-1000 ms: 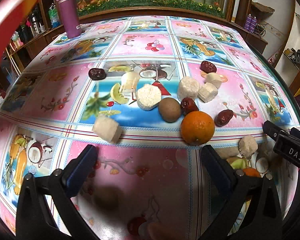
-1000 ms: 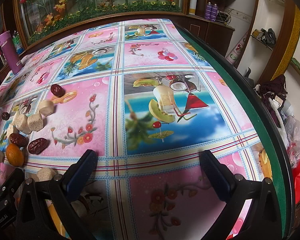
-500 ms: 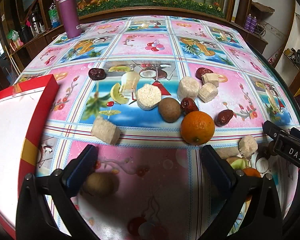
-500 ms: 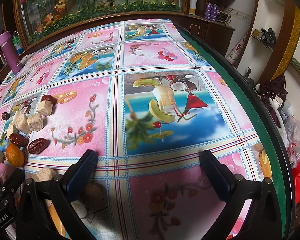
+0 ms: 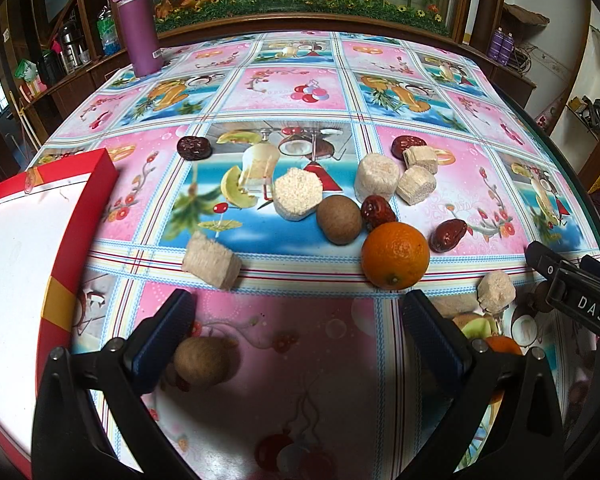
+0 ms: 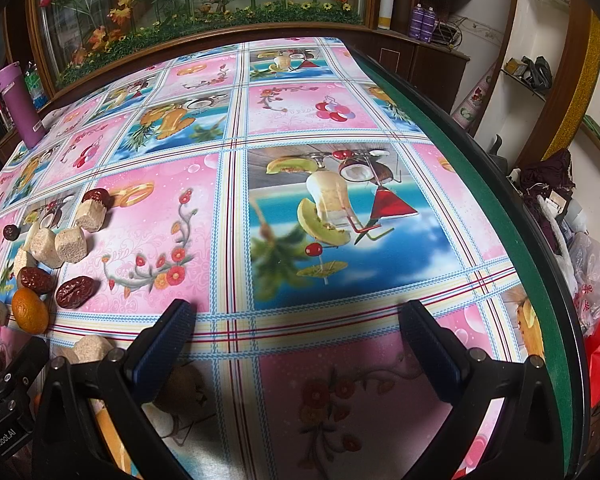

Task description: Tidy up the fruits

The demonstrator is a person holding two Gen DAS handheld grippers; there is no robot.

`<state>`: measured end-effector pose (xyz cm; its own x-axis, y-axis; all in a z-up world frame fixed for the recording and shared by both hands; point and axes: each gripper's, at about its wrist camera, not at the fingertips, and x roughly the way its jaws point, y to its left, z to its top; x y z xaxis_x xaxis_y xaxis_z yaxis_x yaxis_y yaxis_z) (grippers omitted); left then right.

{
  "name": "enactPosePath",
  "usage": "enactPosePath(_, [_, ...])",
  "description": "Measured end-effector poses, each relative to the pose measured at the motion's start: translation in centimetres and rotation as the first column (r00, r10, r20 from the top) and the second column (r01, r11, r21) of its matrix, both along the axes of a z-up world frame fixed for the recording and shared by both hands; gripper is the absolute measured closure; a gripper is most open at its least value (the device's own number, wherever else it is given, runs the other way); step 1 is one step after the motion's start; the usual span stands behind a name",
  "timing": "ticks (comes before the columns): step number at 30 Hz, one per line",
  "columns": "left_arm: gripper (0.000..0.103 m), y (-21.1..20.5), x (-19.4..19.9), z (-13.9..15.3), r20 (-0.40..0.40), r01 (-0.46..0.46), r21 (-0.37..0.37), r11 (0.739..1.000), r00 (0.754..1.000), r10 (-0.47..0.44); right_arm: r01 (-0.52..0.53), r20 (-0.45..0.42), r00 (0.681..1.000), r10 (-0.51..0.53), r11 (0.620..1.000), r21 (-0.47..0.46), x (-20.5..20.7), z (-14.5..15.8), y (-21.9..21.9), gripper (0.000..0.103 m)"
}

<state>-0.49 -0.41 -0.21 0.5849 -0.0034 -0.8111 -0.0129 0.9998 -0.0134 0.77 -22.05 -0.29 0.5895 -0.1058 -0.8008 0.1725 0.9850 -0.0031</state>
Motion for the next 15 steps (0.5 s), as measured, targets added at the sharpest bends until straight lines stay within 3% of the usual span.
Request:
enactPosePath(7, [0.0, 0.1, -0.5, 0.0, -0.014, 0.003, 0.005, 1.0, 1.0, -0.003, -0.007, -0.014, 1.0, 0.007, 1.0, 0.004, 0.4, -0.4, -0.4, 0.0])
enactPosePath(10, [0.0, 0.1, -0.9, 0.8, -0.02, 0.013, -0.004, 1.0, 1.0, -0.013, -0.08, -0.033, 0.996, 0.082, 0.996, 0.044, 0.1, -0.2, 0.1, 0.0])
enactPosePath(15, [0.0, 0.9, -3.2, 3.8, 0.083, 0.009, 0.036, 0.999, 0.996, -0.012, -0.15, 0.113, 0.983, 0.148, 0.989, 0.011, -3.8, 2.9, 1.8, 0.0])
